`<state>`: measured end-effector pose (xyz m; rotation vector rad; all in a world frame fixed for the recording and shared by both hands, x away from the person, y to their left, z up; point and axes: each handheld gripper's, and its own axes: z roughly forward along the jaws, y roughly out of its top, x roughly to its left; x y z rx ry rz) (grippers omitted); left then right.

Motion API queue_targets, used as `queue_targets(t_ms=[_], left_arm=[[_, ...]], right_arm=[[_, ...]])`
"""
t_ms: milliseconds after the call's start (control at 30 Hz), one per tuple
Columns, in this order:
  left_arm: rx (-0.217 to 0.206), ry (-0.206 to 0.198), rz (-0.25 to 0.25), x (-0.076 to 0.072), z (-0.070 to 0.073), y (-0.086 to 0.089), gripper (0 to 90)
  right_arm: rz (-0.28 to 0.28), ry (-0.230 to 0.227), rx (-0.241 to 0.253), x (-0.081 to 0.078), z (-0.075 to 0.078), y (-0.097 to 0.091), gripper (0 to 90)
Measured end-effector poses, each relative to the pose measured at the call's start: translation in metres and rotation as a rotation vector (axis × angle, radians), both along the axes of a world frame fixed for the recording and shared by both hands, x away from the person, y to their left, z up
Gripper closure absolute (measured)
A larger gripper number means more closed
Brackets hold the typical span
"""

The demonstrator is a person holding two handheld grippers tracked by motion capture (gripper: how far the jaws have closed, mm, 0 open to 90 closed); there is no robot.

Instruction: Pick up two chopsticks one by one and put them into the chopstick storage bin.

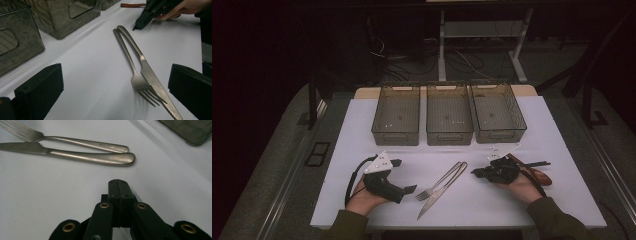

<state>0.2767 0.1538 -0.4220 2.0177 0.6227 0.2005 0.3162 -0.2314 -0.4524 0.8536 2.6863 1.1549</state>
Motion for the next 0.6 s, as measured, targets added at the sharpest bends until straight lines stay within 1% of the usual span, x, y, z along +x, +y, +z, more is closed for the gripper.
queue_targets(t_ms=[333, 367, 500, 600], left_arm=[[0.002, 0.001, -0.003, 0.0, 0.0, 0.0, 0.0], [0.002, 0.002, -0.002, 0.0, 0.0, 0.0, 0.0], [0.001, 0.001, -0.002, 0.0, 0.0, 0.0, 0.0], [0.003, 0.0, -0.005, 0.0, 0.0, 0.0, 0.0]], right_arm=[[-0.031, -0.004, 0.003, 0.015, 0.0, 0.001, 88.8], [-0.04, 0.002, 0.011, 0.018, -0.001, 0.0, 88.8], [-0.053, 0.003, 0.01, 0.023, -0.001, 0.0, 88.8], [-0.069, 0.01, 0.013, 0.031, -0.001, -0.001, 88.8]])
